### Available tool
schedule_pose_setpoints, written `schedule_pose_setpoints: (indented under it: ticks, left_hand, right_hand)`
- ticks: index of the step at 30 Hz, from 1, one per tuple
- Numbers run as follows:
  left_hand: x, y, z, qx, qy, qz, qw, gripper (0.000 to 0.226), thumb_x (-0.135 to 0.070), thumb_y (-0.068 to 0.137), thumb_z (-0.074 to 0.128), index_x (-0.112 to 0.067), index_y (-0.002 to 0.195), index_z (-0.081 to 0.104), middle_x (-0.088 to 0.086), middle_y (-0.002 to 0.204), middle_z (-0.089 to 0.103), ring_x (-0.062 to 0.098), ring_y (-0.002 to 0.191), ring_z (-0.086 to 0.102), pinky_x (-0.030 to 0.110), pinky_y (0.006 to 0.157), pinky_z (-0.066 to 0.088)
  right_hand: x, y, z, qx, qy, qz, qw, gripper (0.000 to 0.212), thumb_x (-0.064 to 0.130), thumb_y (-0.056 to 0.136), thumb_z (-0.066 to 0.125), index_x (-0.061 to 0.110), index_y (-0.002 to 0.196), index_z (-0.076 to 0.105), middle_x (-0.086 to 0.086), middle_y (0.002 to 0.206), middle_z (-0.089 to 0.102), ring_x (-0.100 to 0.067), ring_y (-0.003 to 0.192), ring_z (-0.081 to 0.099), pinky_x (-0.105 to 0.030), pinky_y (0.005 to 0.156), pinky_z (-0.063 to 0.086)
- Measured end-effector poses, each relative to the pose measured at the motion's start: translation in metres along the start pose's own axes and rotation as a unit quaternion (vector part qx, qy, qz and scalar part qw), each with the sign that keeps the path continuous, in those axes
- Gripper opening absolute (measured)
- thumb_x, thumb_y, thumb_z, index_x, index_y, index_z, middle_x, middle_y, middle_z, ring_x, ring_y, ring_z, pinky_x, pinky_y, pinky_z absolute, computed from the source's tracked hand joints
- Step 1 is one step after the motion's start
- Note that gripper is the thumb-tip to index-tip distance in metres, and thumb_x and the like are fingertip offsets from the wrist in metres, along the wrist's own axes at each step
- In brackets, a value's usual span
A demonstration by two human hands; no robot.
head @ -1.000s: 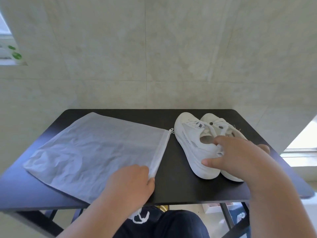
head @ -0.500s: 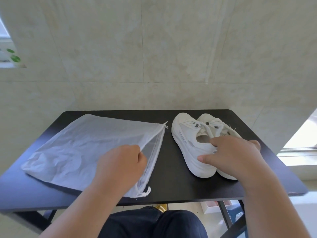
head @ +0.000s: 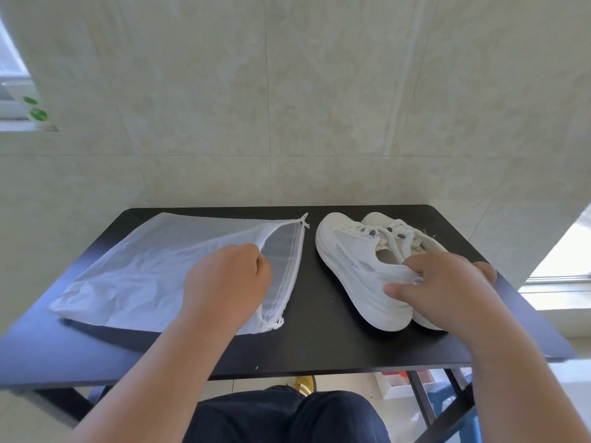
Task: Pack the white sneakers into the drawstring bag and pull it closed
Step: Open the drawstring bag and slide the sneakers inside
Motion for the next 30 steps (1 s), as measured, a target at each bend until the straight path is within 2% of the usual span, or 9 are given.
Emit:
schedule_pose_setpoints:
  ticks: [6, 8, 10, 13, 15, 20, 22, 26, 30]
  left_hand:
    - [0.000, 0.006, 0.003, 0.004, 0.000, -0.001, 1.000, 0.038, -0.019, 0.086, 0.042, -0.018, 0.052, 0.027, -0.003, 0.048, 0.034, 0.014, 0.043, 0.026, 0.026, 0.042, 0.014]
    - [-0.001, 0.007, 0.004, 0.006, -0.002, 0.001, 1.000, 0.038, -0.020, 0.087, 0.041, -0.019, 0.052, 0.025, -0.003, 0.048, 0.033, 0.013, 0.042, 0.026, 0.027, 0.042, 0.013]
    - [-0.002, 0.008, 0.005, 0.012, -0.002, 0.004, 1.000, 0.038, -0.021, 0.087, 0.041, -0.019, 0.052, 0.025, -0.003, 0.048, 0.032, 0.013, 0.042, 0.025, 0.027, 0.043, 0.013]
    - [-0.007, 0.008, 0.007, 0.021, -0.004, 0.013, 1.000, 0.038, -0.021, 0.087, 0.041, -0.020, 0.053, 0.025, -0.003, 0.049, 0.033, 0.013, 0.043, 0.027, 0.028, 0.042, 0.015]
    - [-0.011, 0.008, 0.009, 0.029, -0.004, 0.022, 0.999, 0.038, -0.021, 0.088, 0.042, -0.020, 0.053, 0.027, -0.003, 0.050, 0.035, 0.014, 0.044, 0.029, 0.028, 0.042, 0.016]
    - [-0.026, 0.005, 0.010, 0.042, -0.013, 0.065, 0.997, 0.038, -0.026, 0.089, 0.039, -0.021, 0.054, 0.026, -0.004, 0.052, 0.036, 0.012, 0.045, 0.031, 0.029, 0.042, 0.018]
    - [-0.031, 0.003, 0.008, 0.034, -0.017, 0.083, 0.996, 0.040, -0.026, 0.090, 0.040, -0.022, 0.054, 0.024, -0.004, 0.052, 0.035, 0.010, 0.045, 0.029, 0.029, 0.041, 0.017]
    - [-0.037, 0.005, 0.003, 0.027, -0.025, 0.116, 0.993, 0.041, -0.027, 0.091, 0.040, -0.023, 0.054, 0.022, -0.005, 0.052, 0.035, 0.010, 0.046, 0.029, 0.030, 0.041, 0.018]
    - [-0.037, 0.007, -0.001, 0.011, -0.085, 0.128, 0.988, 0.041, -0.025, 0.091, 0.042, -0.021, 0.055, 0.023, -0.005, 0.057, 0.037, 0.017, 0.054, 0.036, 0.030, 0.044, 0.021]
  right_hand:
    - [0.000, -0.002, -0.022, 0.041, 0.064, -0.089, 0.993, 0.026, 0.056, 0.065, 0.068, 0.031, 0.064, 0.062, 0.009, 0.064, 0.063, 0.001, 0.073, 0.050, -0.037, 0.078, 0.025]
    - [0.004, -0.003, -0.030, 0.052, 0.102, -0.112, 0.987, 0.022, 0.055, 0.062, 0.070, 0.036, 0.070, 0.063, 0.012, 0.069, 0.063, 0.003, 0.081, 0.046, -0.034, 0.078, 0.023]
    - [0.008, -0.004, -0.031, 0.072, 0.114, -0.126, 0.983, 0.028, 0.059, 0.056, 0.068, 0.037, 0.073, 0.064, 0.013, 0.073, 0.062, -0.001, 0.087, 0.045, -0.033, 0.080, 0.025]
    - [0.013, -0.004, -0.025, 0.113, 0.113, -0.128, 0.979, 0.041, 0.065, 0.048, 0.063, 0.037, 0.076, 0.065, 0.015, 0.080, 0.061, -0.018, 0.096, 0.042, -0.039, 0.084, 0.035]
    - [0.021, -0.004, -0.020, 0.136, 0.132, -0.136, 0.972, 0.042, 0.065, 0.046, 0.063, 0.037, 0.077, 0.066, 0.015, 0.083, 0.061, -0.020, 0.099, 0.039, -0.039, 0.082, 0.037]
    - [0.044, -0.004, -0.006, 0.177, 0.160, -0.174, 0.955, 0.033, 0.056, 0.054, 0.067, 0.033, 0.077, 0.066, 0.014, 0.090, 0.061, -0.015, 0.096, 0.029, -0.027, 0.073, 0.032]
    - [0.053, -0.004, -0.002, 0.183, 0.161, -0.199, 0.949, 0.032, 0.054, 0.057, 0.065, 0.028, 0.077, 0.065, 0.011, 0.090, 0.060, -0.016, 0.096, 0.031, -0.021, 0.077, 0.028]
    - [0.071, -0.002, 0.000, 0.164, 0.157, -0.254, 0.940, 0.025, 0.044, 0.062, 0.067, 0.021, 0.069, 0.061, 0.004, 0.085, 0.062, -0.013, 0.099, 0.042, -0.027, 0.091, 0.022]
    - [0.082, 0.000, 0.004, 0.146, 0.148, -0.291, 0.934, 0.022, 0.037, 0.065, 0.072, 0.019, 0.066, 0.059, 0.004, 0.079, 0.059, -0.005, 0.093, 0.045, -0.024, 0.091, 0.018]
Point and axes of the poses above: each hand's wrist, its own y-axis towards the middle knuckle, its own z-axis out of the palm, x = y × z, the point moved 9 cm from there along y, towards the middle knuckle
